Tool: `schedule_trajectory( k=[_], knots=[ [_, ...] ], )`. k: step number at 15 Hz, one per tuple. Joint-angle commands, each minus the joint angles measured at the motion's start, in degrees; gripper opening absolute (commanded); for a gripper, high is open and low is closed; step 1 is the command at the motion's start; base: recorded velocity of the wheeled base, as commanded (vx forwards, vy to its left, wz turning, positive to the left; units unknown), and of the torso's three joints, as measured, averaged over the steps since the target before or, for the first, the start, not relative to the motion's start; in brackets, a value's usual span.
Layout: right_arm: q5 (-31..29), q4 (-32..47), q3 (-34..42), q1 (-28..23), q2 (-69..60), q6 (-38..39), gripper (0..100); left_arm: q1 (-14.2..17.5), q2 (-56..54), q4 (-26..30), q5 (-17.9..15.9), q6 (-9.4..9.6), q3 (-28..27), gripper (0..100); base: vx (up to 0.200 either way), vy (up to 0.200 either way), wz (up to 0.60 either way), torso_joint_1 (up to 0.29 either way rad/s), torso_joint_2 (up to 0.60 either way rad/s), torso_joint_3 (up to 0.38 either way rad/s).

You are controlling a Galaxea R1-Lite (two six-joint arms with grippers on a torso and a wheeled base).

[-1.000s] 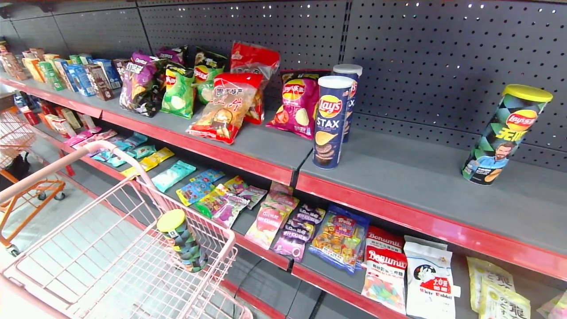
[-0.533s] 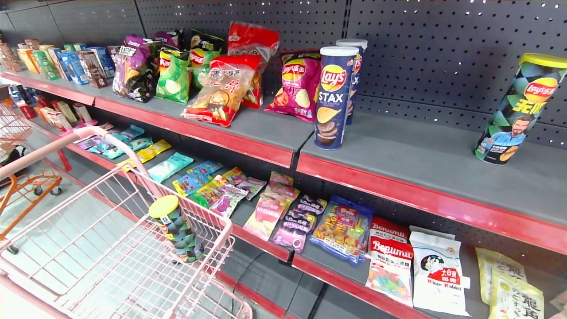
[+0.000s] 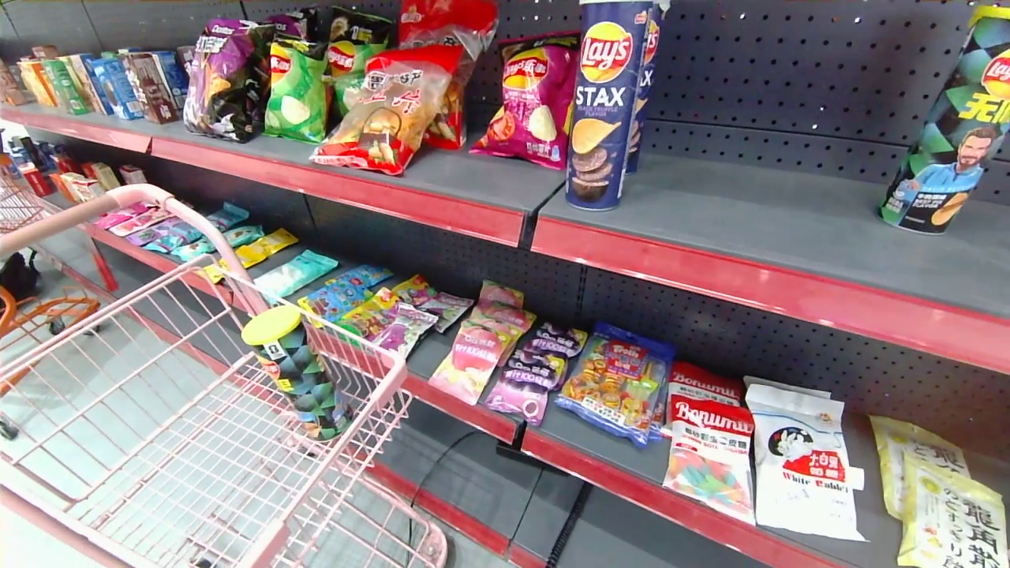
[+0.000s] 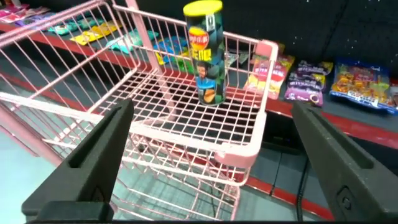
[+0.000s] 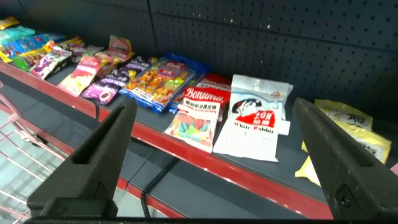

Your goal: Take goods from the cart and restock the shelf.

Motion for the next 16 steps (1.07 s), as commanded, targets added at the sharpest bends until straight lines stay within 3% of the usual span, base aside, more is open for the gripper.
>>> schedule_trajectory(
  k=[1, 3, 4, 5, 6, 7, 8, 9, 11, 13, 14, 16],
  knots=[
    [0.01, 0.00, 0.00, 0.00, 0.05, -0.01, 100, -0.08, 0.46, 0.01, 0.01, -0.17, -0.04, 100, 0.000, 0.000, 0.00, -0.110, 0.44, 0.315],
    [0.01, 0.00, 0.00, 0.00, 0.05, -0.01, 100, 0.00, 0.46, -0.07, -0.08, 0.01, -0.13, 100, 0.000, 0.000, 0.00, -0.051, 0.20, 0.144],
    [0.01, 0.00, 0.00, 0.00, 0.05, -0.01, 100, -0.70, 1.95, -0.86, -1.66, -0.08, -4.17, 100, 0.000, 0.000, 0.00, -0.022, 0.08, 0.066],
    [0.01, 0.00, 0.00, 0.00, 0.05, -0.01, 100, -2.63, 13.64, -1.39, -1.22, -3.68, -16.83, 100, 0.000, 0.000, 0.00, 0.000, 0.00, 0.000],
    [0.01, 0.00, 0.00, 0.00, 0.05, -0.01, 100, -2.81, 21.82, -1.83, 0.01, -9.49, -24.91, 100, 0.000, 0.000, 0.00, 0.000, 0.00, 0.000],
    [0.01, 0.00, 0.00, 0.00, 0.05, -0.01, 100, -2.81, 31.49, -1.92, 0.45, -11.42, -33.79, 100, 0.000, 0.000, 0.00, 0.000, 0.00, 0.000],
    [0.01, 0.00, 0.00, 0.00, 0.05, -0.01, 100, -2.63, 41.33, -5.35, 0.45, -11.24, -34.67, 100, 0.000, 0.000, 0.00, 0.000, 0.00, 0.000],
    [0.01, 0.00, 0.00, 0.00, 0.05, -0.01, 100, -2.54, 48.62, -12.38, 0.45, -11.16, -33.26, 100, 0.000, 0.000, 0.00, 0.000, 0.00, 0.000],
    [0.01, 0.00, 0.00, 0.00, 0.05, -0.01, 100, 1.94, 68.22, -32.59, 0.36, -10.54, -28.96, 100, 0.000, 0.000, 0.00, 0.000, 0.00, 0.000],
    [0.01, 0.00, 0.00, 0.00, 0.05, -0.01, 100, 4.14, 83.16, -50.26, -1.49, -7.82, -22.89, 100, 0.000, 0.000, 0.00, 0.000, 0.00, 0.000],
    [0.01, 0.00, 0.00, 0.00, 0.05, -0.01, 100, 4.57, 87.56, -54.65, -4.30, -7.46, -20.43, 100, 0.000, 0.000, 0.00, 0.000, 0.00, 0.000],
    [0.01, 0.00, 0.00, 0.00, 0.05, -0.09, 100, 4.84, 93.10, -57.29, -9.66, -5.88, -18.67, 100, 0.000, 0.000, 0.00, 0.000, 0.00, 0.000]
  ],
)
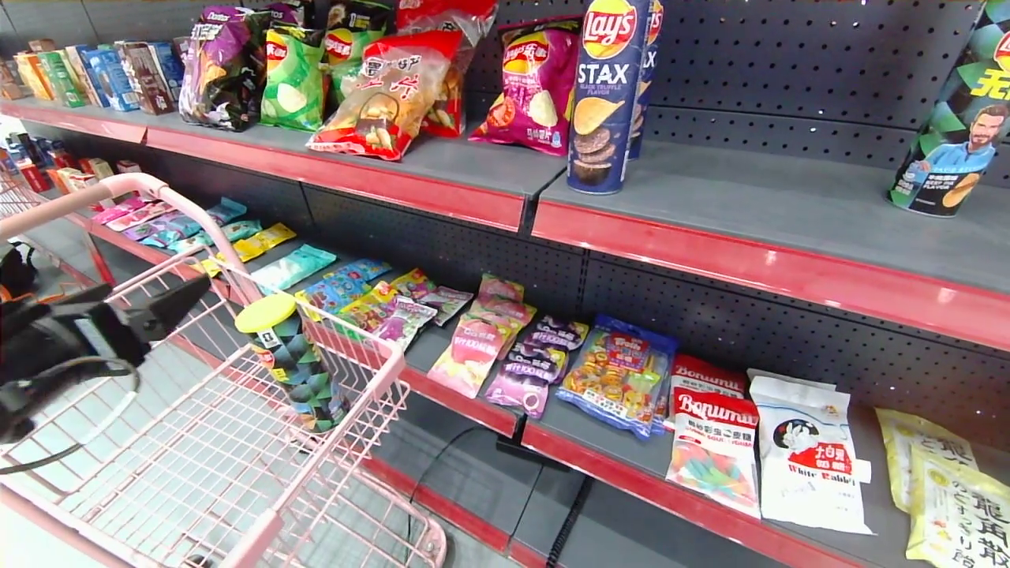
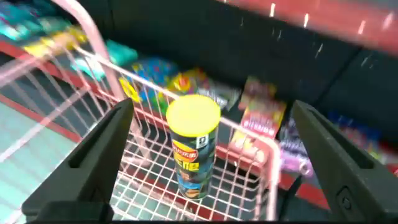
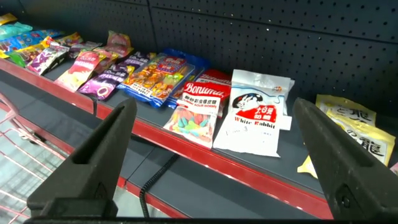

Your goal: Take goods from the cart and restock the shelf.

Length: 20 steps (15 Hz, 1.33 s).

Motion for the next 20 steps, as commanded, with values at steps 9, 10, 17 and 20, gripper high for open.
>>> schedule_trajectory(
  k=[9, 10, 17, 20],
  knots=[
    [0.10, 0.00, 0.00, 0.00, 0.05, -0.02, 100, 2.42, 33.29, -20.32, -9.47, 5.57, 3.58, 100, 0.000, 0.000, 0.00, 0.000, 0.00, 0.000],
    [0.10, 0.00, 0.00, 0.00, 0.05, -0.02, 100, 2.42, 35.40, -23.40, -9.73, 6.27, 3.49, 100, 0.000, 0.000, 0.00, 0.000, 0.00, 0.000],
    [0.10, 0.00, 0.00, 0.00, 0.05, -0.11, 100, 1.80, 43.58, -33.95, -10.96, 8.12, 3.05, 0, 0.000, 0.000, 0.00, 0.000, 0.00, 0.000],
    [0.10, 0.00, 0.00, 0.00, 0.05, -0.11, 100, 1.80, 43.93, -34.12, -11.05, 8.03, 1.64, 0, 0.000, 0.000, 0.00, 0.000, 0.00, 0.000]
  ],
)
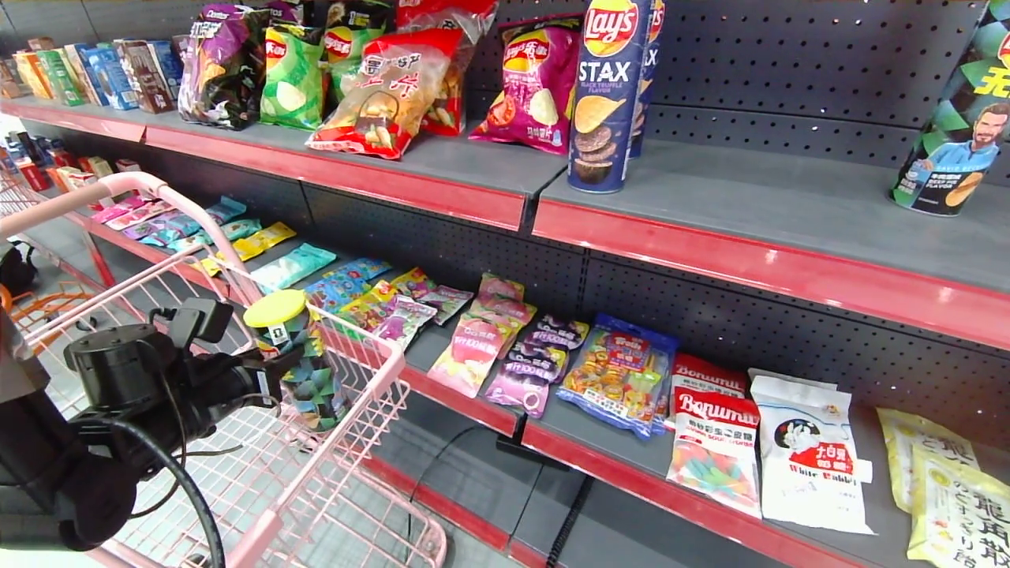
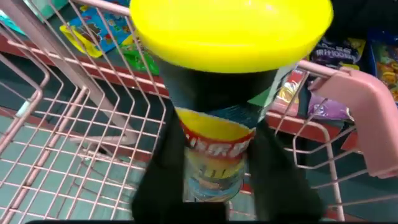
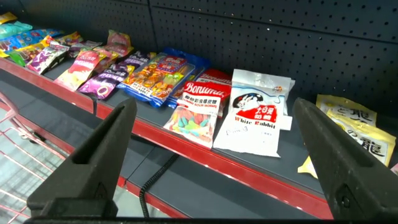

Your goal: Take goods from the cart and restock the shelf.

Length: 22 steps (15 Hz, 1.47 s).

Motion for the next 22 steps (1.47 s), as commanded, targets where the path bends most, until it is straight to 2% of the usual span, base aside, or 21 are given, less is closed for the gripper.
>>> schedule_trajectory(
  k=[1, 5, 8, 9, 10, 13, 14, 15, 16, 18, 22],
  knots=[
    [0.02, 0.00, 0.00, 0.00, 0.05, -0.02, 100, 0.01, 0.41, 0.02, -0.03, -0.01, -0.66, 0, 0.000, 0.000, 0.00, 0.000, 0.00, 0.000],
    [0.02, 0.00, 0.00, 0.00, 0.05, -0.02, 100, 0.36, -1.35, 0.11, 0.15, -0.01, -0.04, 0, 0.000, 0.000, 0.00, 0.000, 0.00, 0.000],
    [0.02, 0.00, 0.00, 0.00, 0.05, -0.02, 100, 0.36, -8.82, 2.31, 0.15, -0.09, 0.31, 0, 0.000, 0.000, 0.00, 0.000, 0.00, 0.000],
    [0.02, 0.00, 0.00, 0.00, 0.05, -0.02, 100, 0.36, -16.20, 10.04, 0.15, -0.27, 0.31, 0, 0.000, 0.000, 0.00, 0.000, 0.00, 0.000],
    [0.02, 0.00, 0.00, 0.00, 0.05, -0.02, 100, 0.36, -20.69, 15.49, 0.15, -0.62, -0.39, 0, 0.000, 0.000, 0.00, 0.000, 0.00, 0.000],
    [0.02, 0.00, 0.00, 0.00, 0.05, -0.02, 100, 0.10, -40.81, 38.08, -0.73, -0.71, -5.05, 0, 0.000, 0.000, 0.00, 0.000, 0.00, 0.000],
    [0.02, 0.00, 0.00, 0.00, 0.05, -0.02, 100, 0.10, -43.80, 41.33, -1.00, -0.71, -5.75, 0, 0.000, 0.000, 0.00, 0.000, 0.00, 0.000],
    [0.11, 0.00, 0.00, 0.00, 0.05, -0.02, 100, 0.10, -53.12, 52.41, -1.88, -0.71, -7.95, 0, 0.000, 0.000, 0.00, 0.000, 0.00, 0.000],
    [0.11, 0.00, 0.00, 0.00, 0.05, -0.02, 100, 0.10, -58.74, 58.91, -2.23, -0.62, -9.44, 0, 0.000, 0.000, 0.00, 0.000, 0.00, 0.000],
    [0.11, 0.00, 0.00, 0.00, 0.05, -0.02, 100, 0.10, -66.83, 64.27, -1.96, -0.62, -9.71, 0, 0.000, 0.000, 0.00, 0.000, 0.00, 0.000],
    [0.11, 0.00, 0.00, 0.00, 0.05, -0.02, 100, 0.36, -77.73, 64.45, -0.03, -0.71, -3.56, 0, 0.000, 0.000, 0.00, 0.000, 0.00, 0.000]
  ],
)
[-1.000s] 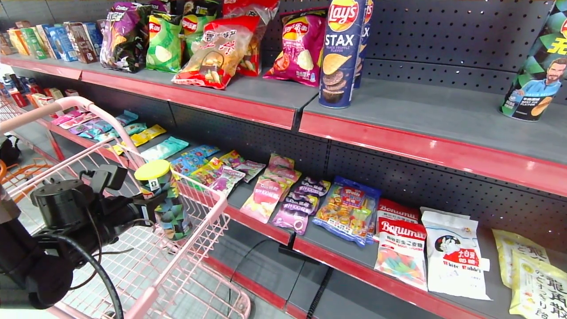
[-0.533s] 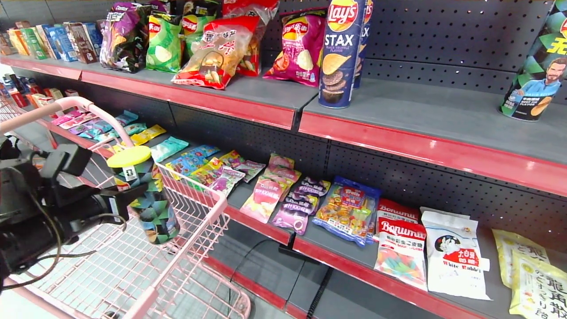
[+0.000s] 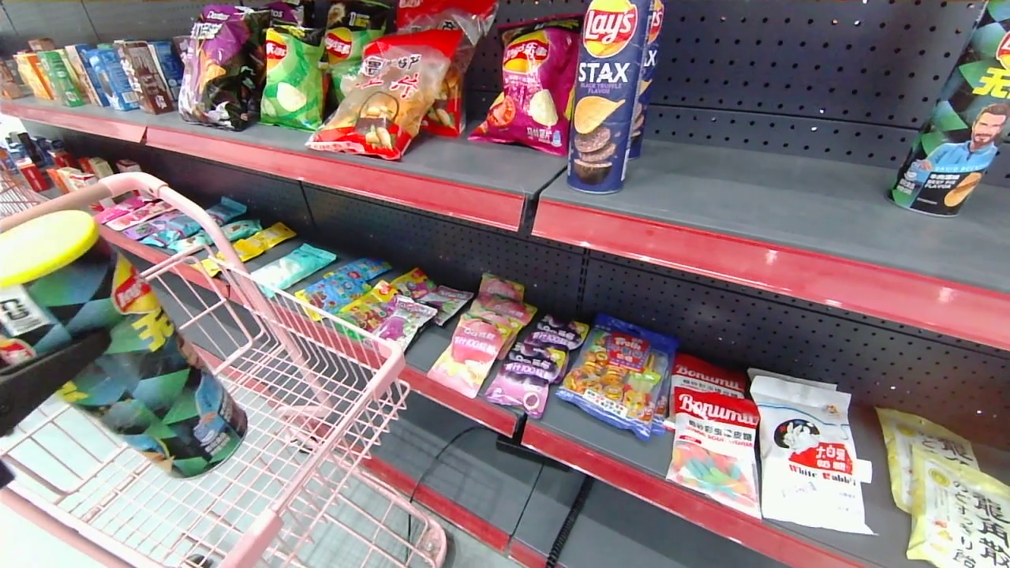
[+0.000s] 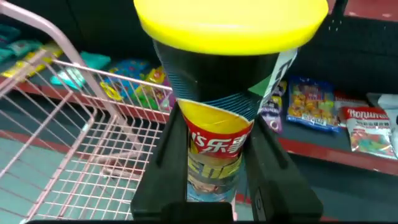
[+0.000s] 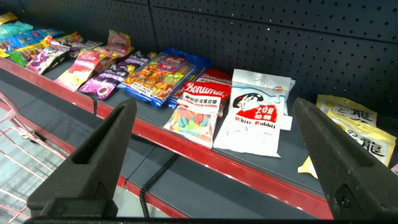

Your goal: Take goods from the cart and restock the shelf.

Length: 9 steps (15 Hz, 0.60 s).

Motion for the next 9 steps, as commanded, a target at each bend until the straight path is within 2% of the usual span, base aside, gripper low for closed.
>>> schedule_trajectory(
  k=[1, 5, 9],
  knots=[
    [0.02, 0.00, 0.00, 0.00, 0.05, 0.00, 100, 0.12, -10.74, 0.85, 1.82, 0.05, 3.99, 0, 0.000, 0.000, 0.00, 0.000, 0.00, 0.000],
    [0.02, 0.00, 0.00, 0.00, 0.05, 0.00, 100, 0.12, -13.73, 0.85, 6.56, 0.31, 5.14, 0, 0.000, 0.000, 0.00, 0.088, -0.33, -0.231],
    [0.02, 0.00, 0.00, 0.00, 0.05, 0.00, 100, 0.12, -14.70, 0.85, 6.65, 0.58, 5.22, 0, 0.000, 0.000, 0.00, 0.160, -0.49, -0.338]
  ],
)
